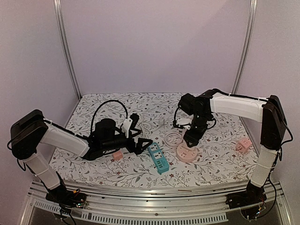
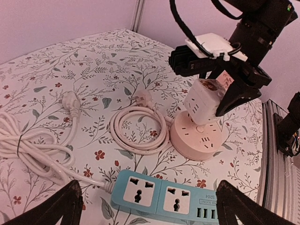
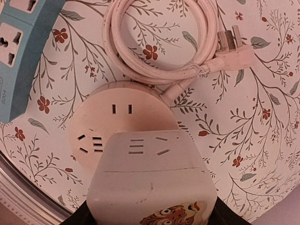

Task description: Insert the plug

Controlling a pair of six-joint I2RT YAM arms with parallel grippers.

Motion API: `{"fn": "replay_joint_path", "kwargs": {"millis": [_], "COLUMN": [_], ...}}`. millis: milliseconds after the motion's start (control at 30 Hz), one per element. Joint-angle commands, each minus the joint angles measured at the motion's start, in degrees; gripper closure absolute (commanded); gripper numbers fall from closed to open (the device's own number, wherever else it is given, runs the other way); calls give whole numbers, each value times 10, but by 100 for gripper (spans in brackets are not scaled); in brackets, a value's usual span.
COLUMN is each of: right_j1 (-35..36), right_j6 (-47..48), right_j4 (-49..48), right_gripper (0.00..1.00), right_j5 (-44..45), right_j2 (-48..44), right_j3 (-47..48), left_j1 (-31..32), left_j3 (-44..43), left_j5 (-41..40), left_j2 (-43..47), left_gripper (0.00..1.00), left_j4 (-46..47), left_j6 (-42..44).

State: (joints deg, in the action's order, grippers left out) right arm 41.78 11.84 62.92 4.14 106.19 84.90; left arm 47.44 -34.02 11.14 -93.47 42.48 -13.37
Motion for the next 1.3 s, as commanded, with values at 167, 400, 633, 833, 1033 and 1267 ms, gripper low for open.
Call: {"fn": "replay_joint_path", "kwargs": {"millis": [167, 400, 633, 833, 1033, 1267], "right_j1": [-16, -19, -19, -27, -27, -28], "right_j6": [-5, -6, -14, -23, -29, -33], "right_j4": [-13, -13, -6, -1, 14, 21], "right_gripper": [100, 100, 100, 100, 100, 100], "right_j5": [-3, -10, -10, -30, -31, -34], "right_j2": [-11, 3, 6, 19, 33, 39], "right_j3": [-7, -6, -3, 2, 8, 17], "left_j1": [-7, -7, -7, -8, -7, -7], "left_j3": [-6, -9, -13, -12, -11, -9], "left_j5": [4, 6, 8, 8, 8, 7], "left_j2": [-14, -25, -34, -34, -33, -29], "left_gripper": [1, 1, 2, 2, 1, 1], "left_j4": [7, 15, 17, 18, 18, 18], "left_j6": [4, 0, -2, -3, -4, -3]}}
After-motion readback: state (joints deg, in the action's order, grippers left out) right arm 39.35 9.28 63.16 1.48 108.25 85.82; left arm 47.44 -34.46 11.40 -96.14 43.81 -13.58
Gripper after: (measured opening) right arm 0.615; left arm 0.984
